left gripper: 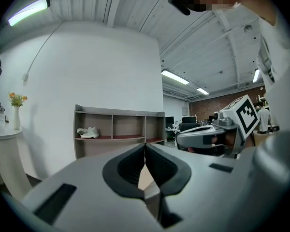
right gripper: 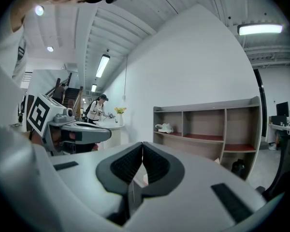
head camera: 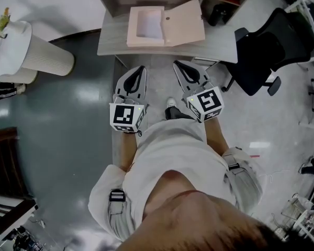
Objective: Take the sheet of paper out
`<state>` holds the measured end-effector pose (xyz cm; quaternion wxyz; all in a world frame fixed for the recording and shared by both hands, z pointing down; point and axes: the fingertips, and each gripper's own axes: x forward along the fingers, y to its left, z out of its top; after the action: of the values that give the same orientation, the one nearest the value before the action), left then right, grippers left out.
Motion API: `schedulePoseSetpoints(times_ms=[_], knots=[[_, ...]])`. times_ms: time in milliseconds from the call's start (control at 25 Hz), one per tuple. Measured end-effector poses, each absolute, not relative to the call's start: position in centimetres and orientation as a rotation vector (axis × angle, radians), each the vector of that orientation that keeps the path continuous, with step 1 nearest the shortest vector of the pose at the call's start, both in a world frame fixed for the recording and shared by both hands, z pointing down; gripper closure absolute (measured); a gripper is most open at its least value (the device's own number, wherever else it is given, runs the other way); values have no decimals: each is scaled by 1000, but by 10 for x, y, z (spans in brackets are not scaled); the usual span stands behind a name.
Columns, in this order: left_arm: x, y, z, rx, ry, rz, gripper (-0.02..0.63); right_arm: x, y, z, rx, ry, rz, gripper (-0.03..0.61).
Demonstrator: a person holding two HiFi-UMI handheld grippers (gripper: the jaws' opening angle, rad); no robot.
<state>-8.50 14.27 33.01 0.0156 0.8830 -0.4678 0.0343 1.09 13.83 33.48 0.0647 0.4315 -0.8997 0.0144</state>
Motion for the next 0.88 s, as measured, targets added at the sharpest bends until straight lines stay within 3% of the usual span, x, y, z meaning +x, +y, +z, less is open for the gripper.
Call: schedulePoseSetpoints(times_ms=[880], knots=[[-13, 35, 334, 2742, -1439, 173, 591, 90, 28, 342, 1361, -2719, 130, 558]])
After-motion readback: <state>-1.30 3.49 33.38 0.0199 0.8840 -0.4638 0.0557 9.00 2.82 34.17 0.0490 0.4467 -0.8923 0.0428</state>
